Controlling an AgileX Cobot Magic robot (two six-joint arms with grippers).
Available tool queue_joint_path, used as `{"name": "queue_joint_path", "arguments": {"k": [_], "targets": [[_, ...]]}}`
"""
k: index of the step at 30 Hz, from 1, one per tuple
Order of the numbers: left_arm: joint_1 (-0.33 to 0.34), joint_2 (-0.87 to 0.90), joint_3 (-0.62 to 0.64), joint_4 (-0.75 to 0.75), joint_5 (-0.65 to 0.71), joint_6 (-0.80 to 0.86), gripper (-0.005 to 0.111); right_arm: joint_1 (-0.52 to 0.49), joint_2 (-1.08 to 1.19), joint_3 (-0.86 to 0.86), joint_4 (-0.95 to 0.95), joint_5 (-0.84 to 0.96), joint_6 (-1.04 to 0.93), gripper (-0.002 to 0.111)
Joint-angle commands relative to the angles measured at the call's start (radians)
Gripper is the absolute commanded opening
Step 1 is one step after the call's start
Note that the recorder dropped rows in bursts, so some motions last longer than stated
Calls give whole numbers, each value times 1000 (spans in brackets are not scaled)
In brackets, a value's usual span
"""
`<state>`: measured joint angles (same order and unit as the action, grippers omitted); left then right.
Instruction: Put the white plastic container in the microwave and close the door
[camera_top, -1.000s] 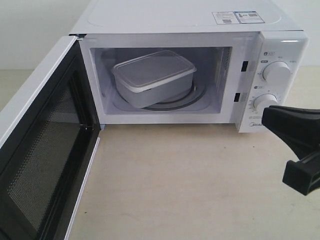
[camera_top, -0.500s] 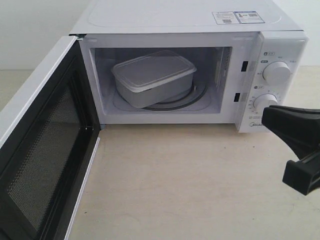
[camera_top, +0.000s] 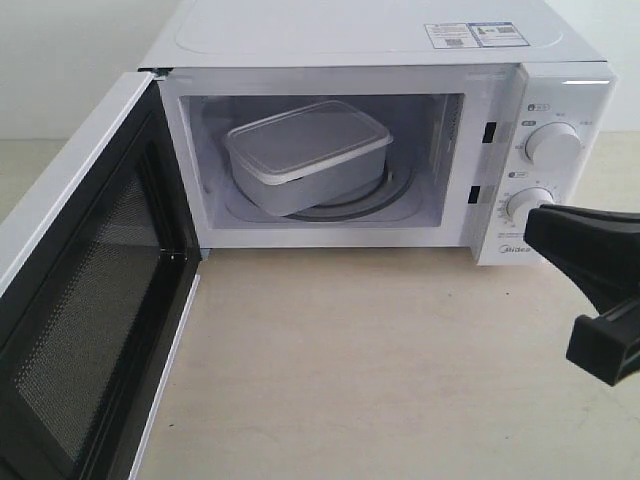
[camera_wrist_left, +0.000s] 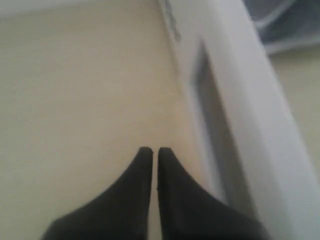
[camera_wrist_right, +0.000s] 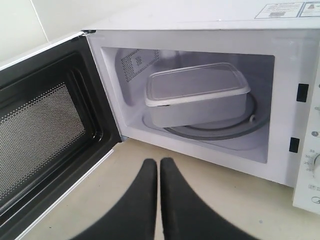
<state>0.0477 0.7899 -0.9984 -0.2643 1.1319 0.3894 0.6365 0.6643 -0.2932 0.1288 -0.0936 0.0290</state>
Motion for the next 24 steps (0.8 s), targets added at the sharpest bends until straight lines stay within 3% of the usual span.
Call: {"name": "queue_joint_path", "arguments": {"k": [1,6,13,16,21,24], "targets": [[1,211,-107,-238,89,81,4,1,-4,4,-4,18,-9,0],[1,360,-136,-182,89,0,4,1,-4,4,-4,42,-11,0],[-1,351,-124,-215,89,-73,4,1,-4,1,-4,59,-43,0],[-39,323,-85,-242,89,-77,4,1,-4,1,-4,48,-60,0],[-115,299,9,-123,89,-151,4,1,-4,-13,-2,18,-60,0],[-133,286,29,-127,89,-157,4,1,-4,-54,-2,22,-60,0]]}}
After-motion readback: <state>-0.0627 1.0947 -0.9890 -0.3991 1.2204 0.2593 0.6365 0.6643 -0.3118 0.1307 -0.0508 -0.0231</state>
